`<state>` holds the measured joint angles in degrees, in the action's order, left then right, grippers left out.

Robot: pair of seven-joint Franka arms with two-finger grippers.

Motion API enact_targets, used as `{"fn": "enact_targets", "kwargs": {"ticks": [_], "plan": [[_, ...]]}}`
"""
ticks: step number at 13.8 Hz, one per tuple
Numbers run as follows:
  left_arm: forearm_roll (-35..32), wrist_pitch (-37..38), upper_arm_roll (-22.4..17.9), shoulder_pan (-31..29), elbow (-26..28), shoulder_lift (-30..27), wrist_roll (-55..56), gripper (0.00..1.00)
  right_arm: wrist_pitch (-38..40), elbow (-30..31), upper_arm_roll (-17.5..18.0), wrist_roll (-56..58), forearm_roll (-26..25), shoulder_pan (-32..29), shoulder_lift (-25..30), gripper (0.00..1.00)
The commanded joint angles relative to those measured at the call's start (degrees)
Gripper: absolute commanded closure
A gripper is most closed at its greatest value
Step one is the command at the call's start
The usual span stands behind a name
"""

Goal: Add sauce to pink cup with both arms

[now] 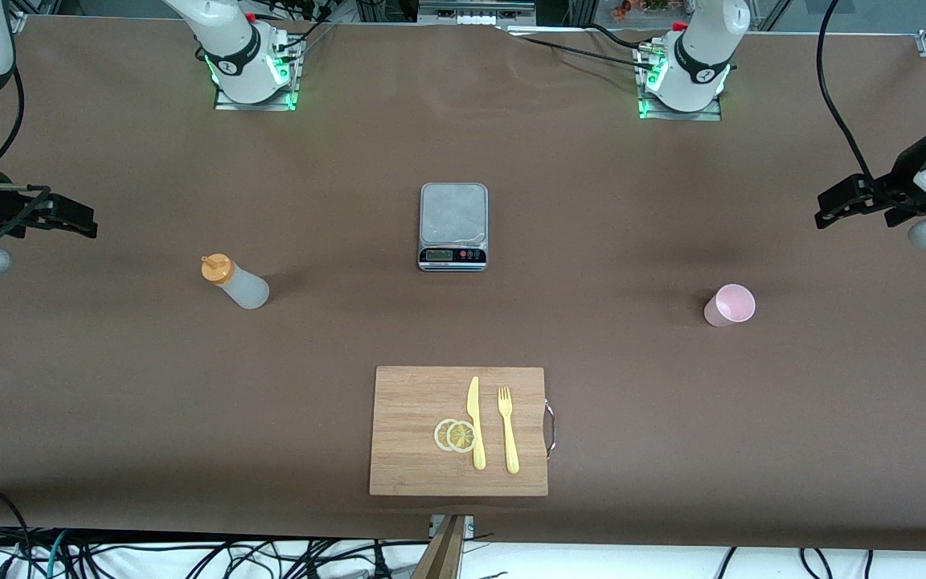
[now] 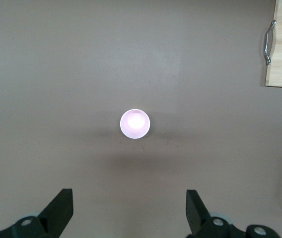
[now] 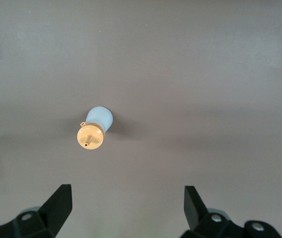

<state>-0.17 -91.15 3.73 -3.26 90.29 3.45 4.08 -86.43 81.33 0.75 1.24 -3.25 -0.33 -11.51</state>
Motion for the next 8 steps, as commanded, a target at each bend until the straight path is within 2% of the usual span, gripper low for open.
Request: {"fn": "enact_targets", "kwargs": {"ticks": [1,8], "plan": [[-0.10,1.15,0.57,0.27,-1.52,1.39,0.58,0.00,-0.40,0.32,0.30,0.60,0.79,-0.46,0.35,0.00],[1.48,-0.17,0.48,-0.08,-1.70,2.09,0.58,0.00,-0.49,0.32,0.21,0.60,0.79,-0.46,0.35,0.00]]}}
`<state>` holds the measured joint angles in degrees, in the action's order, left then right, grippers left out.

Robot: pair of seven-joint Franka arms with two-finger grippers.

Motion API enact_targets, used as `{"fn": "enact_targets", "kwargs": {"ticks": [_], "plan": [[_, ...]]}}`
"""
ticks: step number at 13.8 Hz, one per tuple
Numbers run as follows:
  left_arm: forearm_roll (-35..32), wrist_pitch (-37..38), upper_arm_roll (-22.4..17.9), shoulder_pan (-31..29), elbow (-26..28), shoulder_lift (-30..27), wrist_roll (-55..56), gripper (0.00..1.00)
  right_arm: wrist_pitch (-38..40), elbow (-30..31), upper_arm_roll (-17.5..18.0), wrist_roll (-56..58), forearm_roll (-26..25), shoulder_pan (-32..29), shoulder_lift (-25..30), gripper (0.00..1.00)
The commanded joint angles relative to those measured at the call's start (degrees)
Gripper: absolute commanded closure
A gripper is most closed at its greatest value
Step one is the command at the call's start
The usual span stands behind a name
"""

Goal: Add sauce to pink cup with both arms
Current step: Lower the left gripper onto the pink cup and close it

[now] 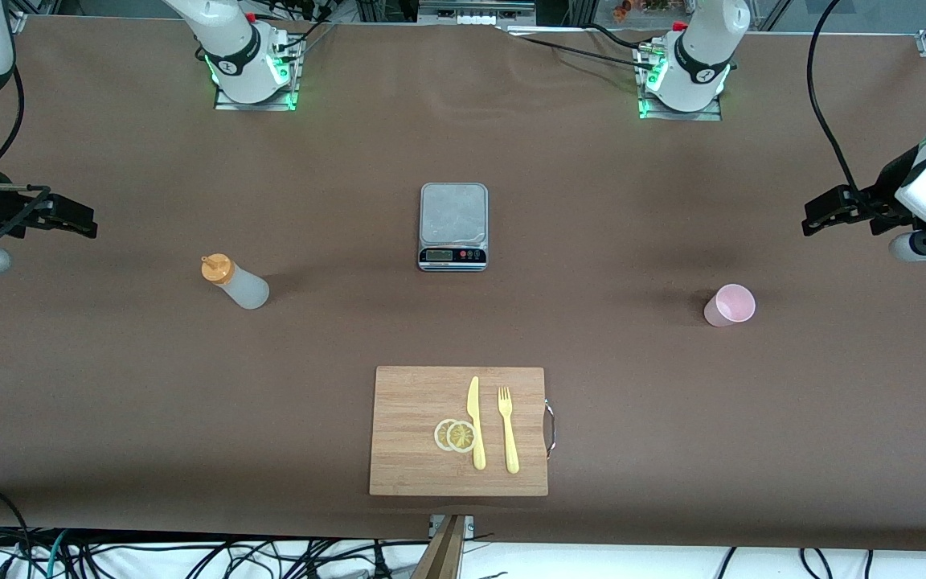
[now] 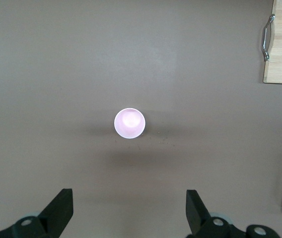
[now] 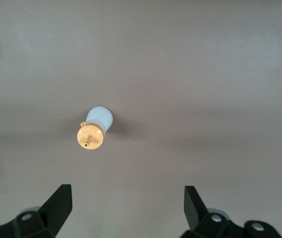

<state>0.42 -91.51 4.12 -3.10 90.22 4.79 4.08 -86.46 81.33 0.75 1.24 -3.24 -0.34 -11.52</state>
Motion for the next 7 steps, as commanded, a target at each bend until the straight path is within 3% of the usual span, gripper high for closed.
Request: {"fn": "enact_targets", "kwargs": {"ticks": [1,7], "plan": [[0.90,0.19,0.10,-0.24,-1.63,1.01,0.31,0.00,-0.47,0.32,0.21,0.60,0.78,-0.45,0.35,0.00],[0.46,0.55,0.19,0.38,-1.45,3.65,-0.48,0.00,-0.47,0.32,0.21,0.60,0.78,-0.45,0.35,0.00]]}}
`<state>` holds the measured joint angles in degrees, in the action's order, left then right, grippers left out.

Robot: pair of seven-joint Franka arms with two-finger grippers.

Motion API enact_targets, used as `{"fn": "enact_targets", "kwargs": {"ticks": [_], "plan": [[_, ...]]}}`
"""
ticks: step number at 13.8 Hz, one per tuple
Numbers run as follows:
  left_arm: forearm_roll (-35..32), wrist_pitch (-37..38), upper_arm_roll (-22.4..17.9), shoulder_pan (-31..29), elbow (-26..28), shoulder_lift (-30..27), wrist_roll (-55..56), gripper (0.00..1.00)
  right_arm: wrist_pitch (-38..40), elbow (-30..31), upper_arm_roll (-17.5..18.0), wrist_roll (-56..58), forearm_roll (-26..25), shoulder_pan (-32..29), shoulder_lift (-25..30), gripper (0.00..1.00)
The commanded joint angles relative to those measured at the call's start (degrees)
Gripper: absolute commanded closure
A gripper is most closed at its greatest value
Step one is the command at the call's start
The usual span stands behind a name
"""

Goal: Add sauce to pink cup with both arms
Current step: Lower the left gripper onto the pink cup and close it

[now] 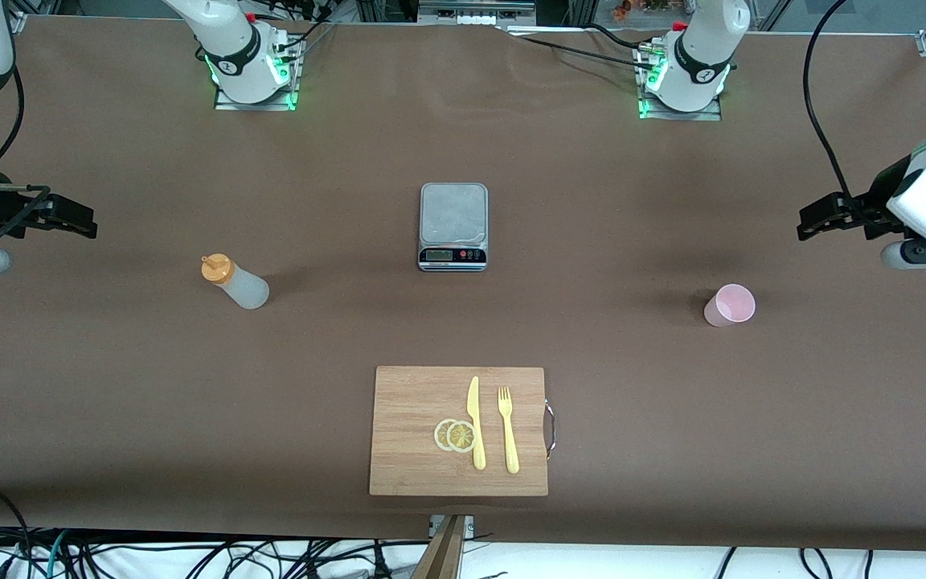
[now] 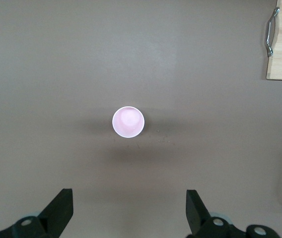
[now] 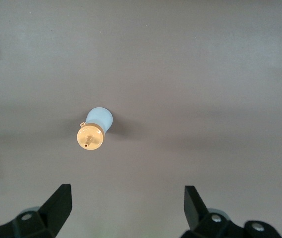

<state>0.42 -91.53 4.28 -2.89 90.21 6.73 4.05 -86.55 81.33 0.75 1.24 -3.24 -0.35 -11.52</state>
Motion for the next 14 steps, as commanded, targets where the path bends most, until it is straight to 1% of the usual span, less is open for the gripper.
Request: {"fn": "enact_targets", "kwargs": {"ticks": [1,6,8,9,11,12,14], "plan": [[0.28,0.56,0.02,0.17,-1.45,2.14,-0.45,0.00,-0.37,0.32,0.21,0.60,0.78,-0.45,0.36,0.00],[-0.16,0.21,-0.33,-0.10,-1.45,5.31,-0.28,0.00,-0.37,0.32,0.21,0.60,0.78,-0.45,0.36,0.00],[-1.73,-0.05,-0.15,-0.01,-1.45,6.45,-0.10,0.00,-0.37,0.32,0.21,0.60,0.78,-0.45,0.36,0.00],[-2.44,-1.27,-0.07,0.08,-0.58,6.63,-0.10,0.00,-0.37,0.32,0.21,0.60,0.78,-0.45,0.36,0.00],[-2.62,-1.81,-0.06,-0.18,-0.39,8.81,-0.27,0.00,-0.37,0.32,0.21,0.60,0.78,-0.45,0.36,0.00],[-2.97,-3.29,-0.06,-0.71,0.04,9.78,-0.54,0.00,-0.37,0.32,0.21,0.60,0.78,-0.45,0.36,0.00],[-3.24,-8.82,0.02,-2.64,4.07,9.71,-3.07,0.00,-0.37,0.32,0.21,0.60,0.78,-0.45,0.36,0.00]]}}
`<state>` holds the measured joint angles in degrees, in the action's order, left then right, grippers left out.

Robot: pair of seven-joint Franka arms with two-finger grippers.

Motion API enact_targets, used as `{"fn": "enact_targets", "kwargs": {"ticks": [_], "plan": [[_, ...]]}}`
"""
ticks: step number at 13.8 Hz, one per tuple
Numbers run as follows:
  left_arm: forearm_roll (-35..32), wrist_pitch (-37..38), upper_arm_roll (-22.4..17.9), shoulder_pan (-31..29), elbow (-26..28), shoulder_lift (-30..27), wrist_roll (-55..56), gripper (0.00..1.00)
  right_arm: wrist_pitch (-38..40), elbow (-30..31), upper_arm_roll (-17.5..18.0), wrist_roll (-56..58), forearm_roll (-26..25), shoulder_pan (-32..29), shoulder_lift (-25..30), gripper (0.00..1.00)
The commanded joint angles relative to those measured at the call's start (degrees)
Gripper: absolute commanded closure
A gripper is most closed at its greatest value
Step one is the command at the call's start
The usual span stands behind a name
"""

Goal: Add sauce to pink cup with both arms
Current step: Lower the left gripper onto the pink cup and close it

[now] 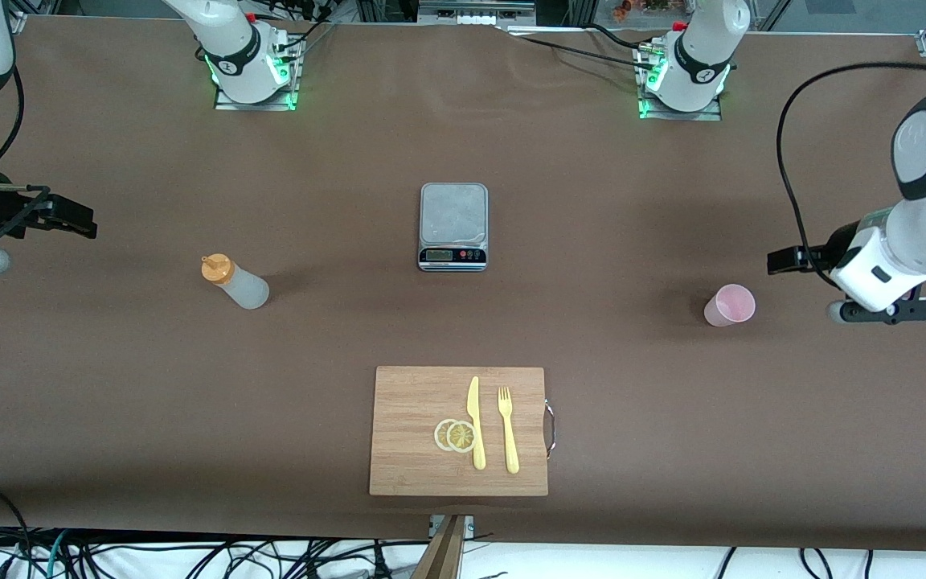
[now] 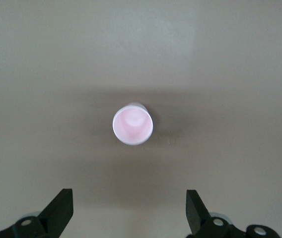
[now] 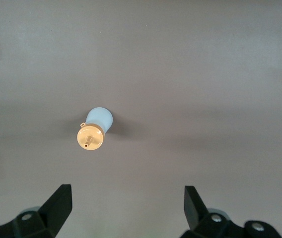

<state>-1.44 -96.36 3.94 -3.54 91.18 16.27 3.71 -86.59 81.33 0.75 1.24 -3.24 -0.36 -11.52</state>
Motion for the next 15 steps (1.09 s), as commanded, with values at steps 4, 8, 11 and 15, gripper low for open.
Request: {"fn": "enact_targets", "kwargs": {"ticks": [4,8,11,15], "plan": [[-1.37,-15.94,0.28,-4.02,12.78,-0.09,-3.97,0.00,-0.34,0.32,0.21,0.60,0.78,-0.43,0.36,0.00],[-1.28,-26.84,0.28,-4.63,21.04,1.57,-3.97,0.00,-0.34,0.32,0.21,0.60,0.78,-0.43,0.36,0.00],[-1.28,-32.04,0.28,-5.07,23.61,3.85,-3.97,0.00,-0.43,0.32,0.21,0.60,0.78,-0.43,0.36,0.00],[-1.28,-32.23,0.28,-6.30,23.61,5.88,-3.97,0.00,-0.34,0.32,0.21,0.60,0.78,-0.52,0.36,0.00]]}}
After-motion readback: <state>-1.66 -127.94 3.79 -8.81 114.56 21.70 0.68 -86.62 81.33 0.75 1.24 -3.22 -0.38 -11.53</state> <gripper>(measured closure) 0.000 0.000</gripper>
